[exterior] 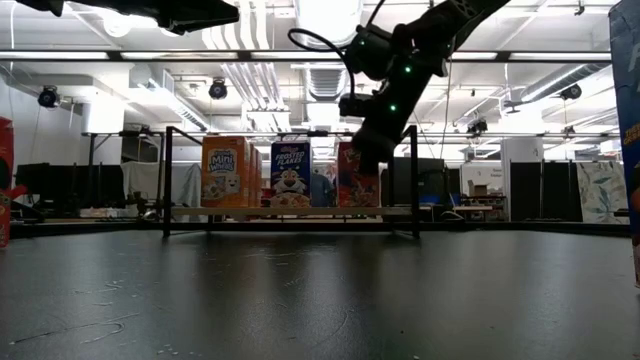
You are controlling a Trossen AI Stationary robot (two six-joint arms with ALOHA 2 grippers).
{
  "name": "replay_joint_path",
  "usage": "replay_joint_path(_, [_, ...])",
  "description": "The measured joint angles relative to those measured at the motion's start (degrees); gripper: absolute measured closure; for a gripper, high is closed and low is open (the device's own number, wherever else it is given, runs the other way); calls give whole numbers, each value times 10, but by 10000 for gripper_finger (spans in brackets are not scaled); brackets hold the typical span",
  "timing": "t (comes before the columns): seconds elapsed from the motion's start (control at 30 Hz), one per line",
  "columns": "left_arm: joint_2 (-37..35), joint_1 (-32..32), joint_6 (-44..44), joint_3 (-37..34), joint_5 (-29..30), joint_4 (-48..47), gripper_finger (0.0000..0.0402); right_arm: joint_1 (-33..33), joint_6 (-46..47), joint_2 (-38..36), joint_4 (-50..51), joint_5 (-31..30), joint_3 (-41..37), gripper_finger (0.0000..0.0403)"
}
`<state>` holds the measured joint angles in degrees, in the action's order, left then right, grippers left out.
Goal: Stack cereal on shelf
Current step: Put the bottom red cereal box on the shelf aligned with other red cereal box, then put the red cereal box on the shelf aligned with other red cereal boxes
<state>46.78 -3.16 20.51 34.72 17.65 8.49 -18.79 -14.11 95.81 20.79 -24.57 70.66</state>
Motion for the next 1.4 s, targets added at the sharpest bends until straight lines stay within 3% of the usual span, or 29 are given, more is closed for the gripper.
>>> replay_joint_path(0.23, [0,0,0,0,0,0,269,0,12,0,0,6,6,392])
replay_joint_path(0.37, [0,0,0,0,0,0,269,7,22,-2,1,39,19,392])
replay_joint_path(0.57, [0,0,-6,0,0,0,269,50,12,-19,0,57,51,392])
replay_joint_path(0.73, [0,0,-62,3,0,0,269,96,-5,-48,-1,57,57,392])
replay_joint_path(0.87, [0,0,-151,18,0,-39,269,124,-11,-70,0,57,49,392])
replay_joint_path(1.13, [29,-7,-408,57,20,-228,269,154,-34,-100,-2,57,26,392])
replay_joint_path(1.4, [118,-61,-658,157,6,-492,269,160,-44,-111,-36,77,-15,392])
